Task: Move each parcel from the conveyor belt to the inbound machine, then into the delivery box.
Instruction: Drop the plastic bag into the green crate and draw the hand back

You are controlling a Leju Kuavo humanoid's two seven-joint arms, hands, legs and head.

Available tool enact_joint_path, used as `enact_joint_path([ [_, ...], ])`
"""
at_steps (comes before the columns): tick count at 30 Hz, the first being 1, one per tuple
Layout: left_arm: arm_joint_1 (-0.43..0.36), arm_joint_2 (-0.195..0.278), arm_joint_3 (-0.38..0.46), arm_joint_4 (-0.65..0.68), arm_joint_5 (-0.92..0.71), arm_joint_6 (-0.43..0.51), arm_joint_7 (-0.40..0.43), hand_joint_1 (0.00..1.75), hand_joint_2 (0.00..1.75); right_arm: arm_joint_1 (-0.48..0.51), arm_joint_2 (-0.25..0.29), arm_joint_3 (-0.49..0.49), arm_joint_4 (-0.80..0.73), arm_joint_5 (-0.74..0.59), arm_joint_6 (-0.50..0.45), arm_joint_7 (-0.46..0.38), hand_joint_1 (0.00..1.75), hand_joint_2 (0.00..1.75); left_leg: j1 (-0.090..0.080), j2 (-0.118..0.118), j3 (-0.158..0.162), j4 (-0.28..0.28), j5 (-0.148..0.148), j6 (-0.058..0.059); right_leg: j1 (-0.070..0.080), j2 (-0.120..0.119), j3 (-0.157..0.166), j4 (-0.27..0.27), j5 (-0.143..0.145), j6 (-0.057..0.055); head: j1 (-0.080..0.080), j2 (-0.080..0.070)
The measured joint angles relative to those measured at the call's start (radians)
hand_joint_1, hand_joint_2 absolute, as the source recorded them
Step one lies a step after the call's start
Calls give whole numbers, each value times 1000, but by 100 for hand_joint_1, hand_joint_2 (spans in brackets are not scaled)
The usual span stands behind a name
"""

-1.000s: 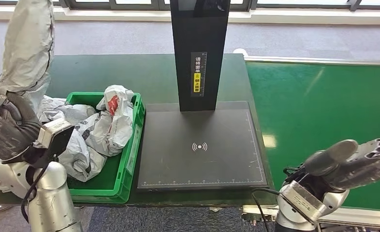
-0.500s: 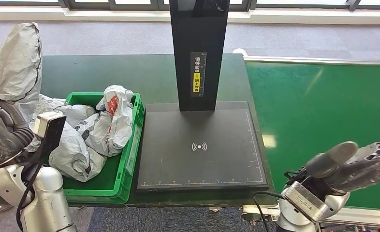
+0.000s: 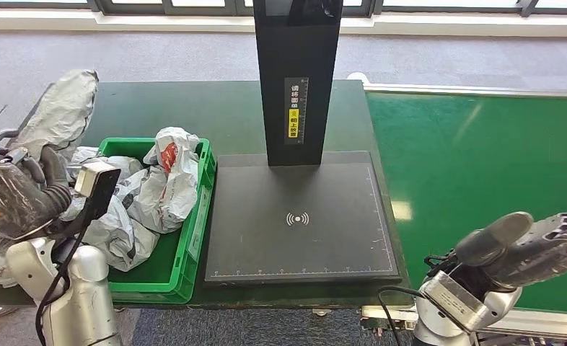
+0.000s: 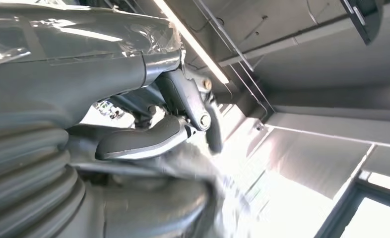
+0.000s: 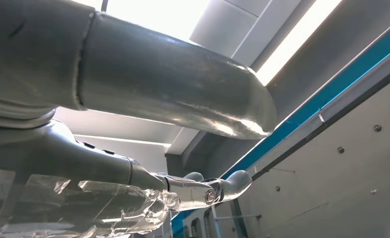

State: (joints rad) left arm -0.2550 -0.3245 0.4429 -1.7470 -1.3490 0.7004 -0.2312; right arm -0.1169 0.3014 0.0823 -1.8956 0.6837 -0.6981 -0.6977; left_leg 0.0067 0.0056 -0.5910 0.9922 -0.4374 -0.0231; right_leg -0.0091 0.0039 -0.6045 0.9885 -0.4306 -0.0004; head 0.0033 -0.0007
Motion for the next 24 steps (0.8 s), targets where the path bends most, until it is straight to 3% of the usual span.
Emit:
enact_joint_path([
  [12, 4, 1, -30, 86, 37, 0, 6, 0, 175, 1, 0, 0, 0, 7, 0, 0, 0, 0, 0, 0, 0, 0, 0, 0, 0, 0, 0, 0, 0, 0, 0, 0],
  [22, 6, 2, -36, 90, 216, 0, -119, 0, 175, 1, 0, -1, 0, 5, 0, 0, 0, 0, 0, 0, 0, 0, 0, 0, 0, 0, 0, 0, 0, 0, 0, 0],
  [24, 7, 2, -42, 82, 301, 0, -175, 0, 175, 1, 0, -1, 0, 1, 0, 0, 0, 0, 0, 0, 0, 0, 0, 0, 0, 0, 0, 0, 0, 0, 0, 0],
])
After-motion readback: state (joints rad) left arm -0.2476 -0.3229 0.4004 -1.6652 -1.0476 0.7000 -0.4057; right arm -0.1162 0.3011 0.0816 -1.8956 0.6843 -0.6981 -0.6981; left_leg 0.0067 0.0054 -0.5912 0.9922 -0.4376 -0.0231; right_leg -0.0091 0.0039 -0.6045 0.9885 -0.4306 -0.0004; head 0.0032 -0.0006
